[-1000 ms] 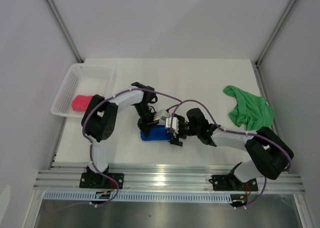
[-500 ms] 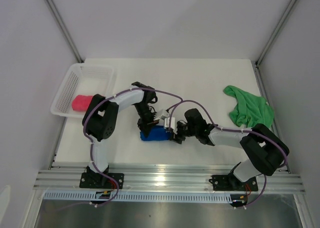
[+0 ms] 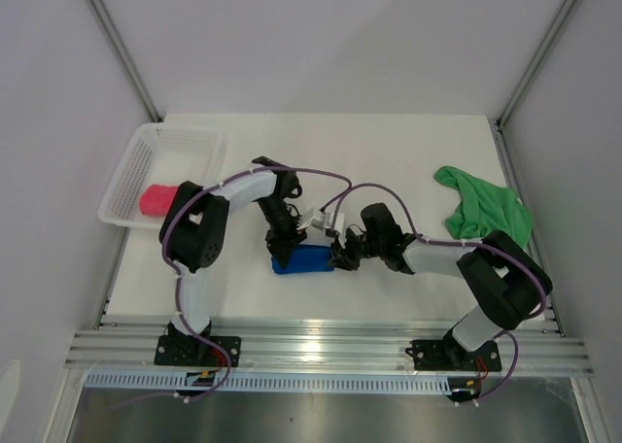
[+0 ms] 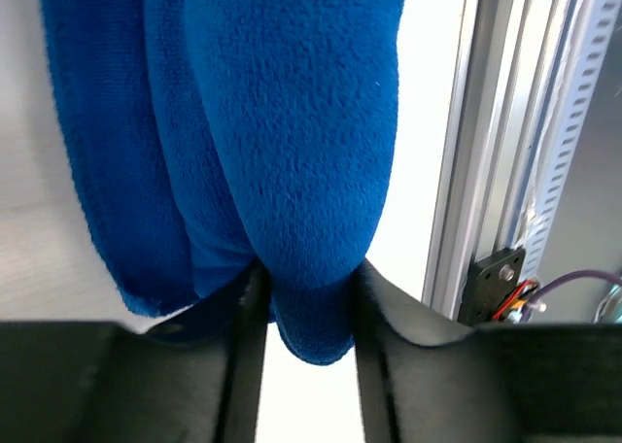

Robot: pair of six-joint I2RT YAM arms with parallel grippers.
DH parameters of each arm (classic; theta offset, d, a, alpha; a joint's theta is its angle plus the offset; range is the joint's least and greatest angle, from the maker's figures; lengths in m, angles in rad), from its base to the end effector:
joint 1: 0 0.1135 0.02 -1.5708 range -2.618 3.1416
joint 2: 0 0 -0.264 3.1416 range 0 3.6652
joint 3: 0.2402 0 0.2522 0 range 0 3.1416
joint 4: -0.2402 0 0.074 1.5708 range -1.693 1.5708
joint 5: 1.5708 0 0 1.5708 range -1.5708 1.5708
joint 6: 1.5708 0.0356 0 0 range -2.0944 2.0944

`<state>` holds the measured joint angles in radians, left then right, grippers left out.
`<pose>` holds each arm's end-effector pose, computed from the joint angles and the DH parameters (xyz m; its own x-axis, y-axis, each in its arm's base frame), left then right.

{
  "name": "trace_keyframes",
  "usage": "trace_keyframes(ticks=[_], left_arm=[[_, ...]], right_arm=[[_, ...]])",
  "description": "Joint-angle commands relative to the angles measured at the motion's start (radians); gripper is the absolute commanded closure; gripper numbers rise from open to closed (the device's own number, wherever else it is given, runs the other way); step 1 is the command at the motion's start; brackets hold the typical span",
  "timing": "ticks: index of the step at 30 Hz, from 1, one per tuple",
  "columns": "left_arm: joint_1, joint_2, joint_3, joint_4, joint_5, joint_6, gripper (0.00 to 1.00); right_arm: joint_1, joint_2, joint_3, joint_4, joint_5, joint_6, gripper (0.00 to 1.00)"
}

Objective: Roll the towels
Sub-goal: Roll the towel

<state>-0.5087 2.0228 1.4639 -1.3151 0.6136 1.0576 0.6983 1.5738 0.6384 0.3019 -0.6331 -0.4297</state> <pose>0.2905 -0.1855 0.1736 -0.1931 0.9232 -0.3322 0.8479 -0.0133 -0.5299 0.2141 0.2072 0.1552 -0.0441 -0.4755 -0.8786 -0.9921 0.1241 -0.0174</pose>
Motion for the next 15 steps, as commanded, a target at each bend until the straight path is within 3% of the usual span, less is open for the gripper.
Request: trace_keyframes(ticks=[1,4,9,15], left_arm=[[0.039,-0.018,0.055,-0.015,0.089,-0.013,0.59],[0.07,-0.024,0.087,-0.061,0.158,-0.018,0.49],[0.11,-0.061,0.084,-0.076,0.224,-0.036,0.48],[0.15,-0.196,-0.066,0.262,0.258,-0.281,0.49]], right_arm=[[-0.042,0.054,0.076,-0.046,-0.085,0.126,0.88],[-0.081,0.104,0.116,-0.078,-0.146,0.207,0.96],[-0.137,0.135,0.142,-0.075,-0.184,0.336,1.0],[-0.174,0.184,0.188,-0.09,-0.221,0.476,1.0]])
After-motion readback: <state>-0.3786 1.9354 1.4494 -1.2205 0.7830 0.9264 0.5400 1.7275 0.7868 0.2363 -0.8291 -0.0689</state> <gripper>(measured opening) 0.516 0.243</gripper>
